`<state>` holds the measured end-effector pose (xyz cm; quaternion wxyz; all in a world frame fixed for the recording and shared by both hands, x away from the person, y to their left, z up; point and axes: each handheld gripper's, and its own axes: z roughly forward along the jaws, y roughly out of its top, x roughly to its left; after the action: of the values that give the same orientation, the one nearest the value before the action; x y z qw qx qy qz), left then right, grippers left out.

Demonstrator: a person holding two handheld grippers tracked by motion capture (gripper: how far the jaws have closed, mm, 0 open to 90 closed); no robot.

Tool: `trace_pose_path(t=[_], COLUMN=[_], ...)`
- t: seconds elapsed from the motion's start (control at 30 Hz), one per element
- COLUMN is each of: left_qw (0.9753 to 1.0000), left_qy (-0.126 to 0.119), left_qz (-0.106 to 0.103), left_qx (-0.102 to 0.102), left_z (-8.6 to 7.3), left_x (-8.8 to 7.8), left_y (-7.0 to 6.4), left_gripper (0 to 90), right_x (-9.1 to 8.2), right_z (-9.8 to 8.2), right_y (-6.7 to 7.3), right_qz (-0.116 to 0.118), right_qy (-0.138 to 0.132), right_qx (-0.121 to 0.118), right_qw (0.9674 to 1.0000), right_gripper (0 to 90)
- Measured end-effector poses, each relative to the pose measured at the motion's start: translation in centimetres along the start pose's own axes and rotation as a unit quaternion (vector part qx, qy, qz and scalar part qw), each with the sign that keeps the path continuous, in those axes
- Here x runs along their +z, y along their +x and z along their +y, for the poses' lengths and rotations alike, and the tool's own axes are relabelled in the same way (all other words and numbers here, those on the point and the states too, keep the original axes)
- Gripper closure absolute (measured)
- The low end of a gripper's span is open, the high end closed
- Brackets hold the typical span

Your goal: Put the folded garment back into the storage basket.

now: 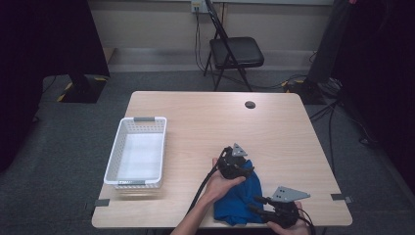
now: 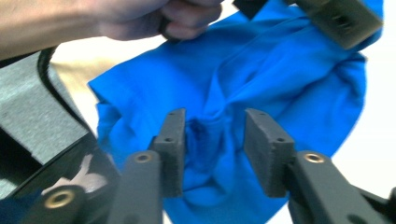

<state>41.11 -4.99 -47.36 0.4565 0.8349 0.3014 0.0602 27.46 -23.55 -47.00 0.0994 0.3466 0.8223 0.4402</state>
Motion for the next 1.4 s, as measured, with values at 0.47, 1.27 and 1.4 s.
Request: trace_pose_path(t=[0.47, 1.27, 1.4], left_qw=[0.9997, 0.9995, 0.9997], left_qy=[-0.023, -0.02, 0.0], left_qz=[-0.008, 0.002, 0.007], left_qx=[0.011, 0.023, 0.022], left_z=[0.3, -4.8, -5.5], left_x=[-3.4, -10.4, -10.7], left_y=[-0.5, -1.4, -1.5], left_gripper=[25.6, 24.6, 27.3], right_x=[-0.2, 0.5, 1.0], right_z=[1.6, 5.2, 5.9], right_y=[-0.5, -0.7, -0.4], right_qz=[-0.009, -0.023, -0.018], right_qy=[-0.032, -0.039, -0.04], right_qx=[0.016, 0.001, -0.008], right_qw=[0.9993, 0.999, 0.999], right_gripper=[44.1, 55.5, 58.9])
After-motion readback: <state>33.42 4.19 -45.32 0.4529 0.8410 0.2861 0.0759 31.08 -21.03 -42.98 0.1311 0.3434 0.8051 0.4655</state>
